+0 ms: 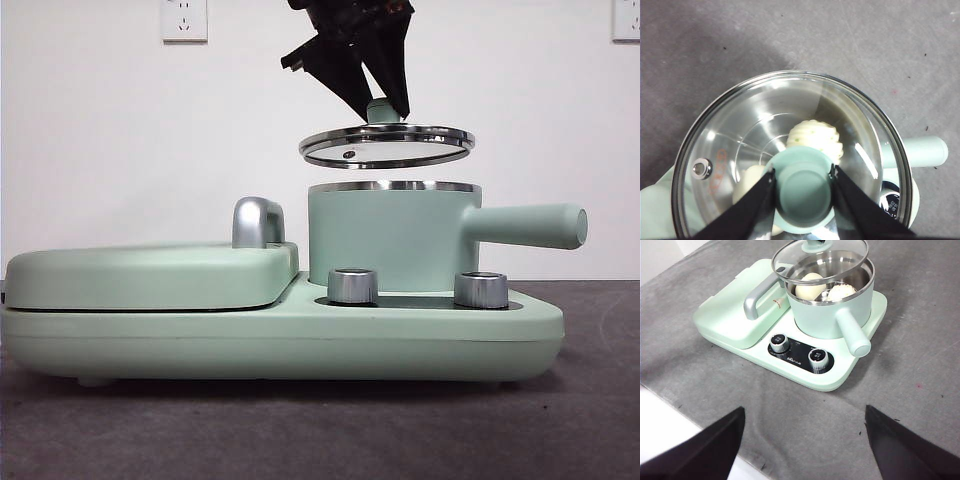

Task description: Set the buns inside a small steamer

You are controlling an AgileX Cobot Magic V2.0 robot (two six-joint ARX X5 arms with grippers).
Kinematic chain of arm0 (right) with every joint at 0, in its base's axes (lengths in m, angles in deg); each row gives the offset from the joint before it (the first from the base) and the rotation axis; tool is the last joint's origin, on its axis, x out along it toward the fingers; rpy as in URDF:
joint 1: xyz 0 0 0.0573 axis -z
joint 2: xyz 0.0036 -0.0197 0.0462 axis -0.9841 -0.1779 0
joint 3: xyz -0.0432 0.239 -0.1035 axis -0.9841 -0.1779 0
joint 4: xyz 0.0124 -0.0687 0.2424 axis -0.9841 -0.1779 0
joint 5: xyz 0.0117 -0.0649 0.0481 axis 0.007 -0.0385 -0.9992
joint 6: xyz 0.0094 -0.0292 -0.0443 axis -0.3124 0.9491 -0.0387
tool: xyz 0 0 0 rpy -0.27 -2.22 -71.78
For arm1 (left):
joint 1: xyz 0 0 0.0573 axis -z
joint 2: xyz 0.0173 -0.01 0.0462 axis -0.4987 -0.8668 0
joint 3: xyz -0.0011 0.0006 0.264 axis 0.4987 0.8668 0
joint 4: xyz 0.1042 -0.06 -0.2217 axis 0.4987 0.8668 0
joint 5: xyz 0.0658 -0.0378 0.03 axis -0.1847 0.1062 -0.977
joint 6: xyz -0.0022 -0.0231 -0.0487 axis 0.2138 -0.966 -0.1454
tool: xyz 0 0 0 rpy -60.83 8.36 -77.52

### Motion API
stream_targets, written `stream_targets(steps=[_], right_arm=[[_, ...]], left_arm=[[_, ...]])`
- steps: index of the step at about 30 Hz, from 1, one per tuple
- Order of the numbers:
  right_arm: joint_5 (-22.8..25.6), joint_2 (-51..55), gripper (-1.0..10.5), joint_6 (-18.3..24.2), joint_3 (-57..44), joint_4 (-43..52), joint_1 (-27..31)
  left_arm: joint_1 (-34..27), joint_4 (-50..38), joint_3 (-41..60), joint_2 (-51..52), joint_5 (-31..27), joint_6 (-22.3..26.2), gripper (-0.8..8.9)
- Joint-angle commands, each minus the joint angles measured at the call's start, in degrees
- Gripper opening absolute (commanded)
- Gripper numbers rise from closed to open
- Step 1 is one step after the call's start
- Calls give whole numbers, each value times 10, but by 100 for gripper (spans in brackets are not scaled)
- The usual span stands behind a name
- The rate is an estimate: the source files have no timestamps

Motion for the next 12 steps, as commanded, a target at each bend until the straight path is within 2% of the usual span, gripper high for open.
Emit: stream_targets(steps=[1,12], right_arm=[[2,-1,380,-6,3,7,-3],[2,-1,380,-6,3,7,-3]], left_arm=[[7,-14,-23,-18,3,3,23],[8,-34,-23,-38,3,13,23]])
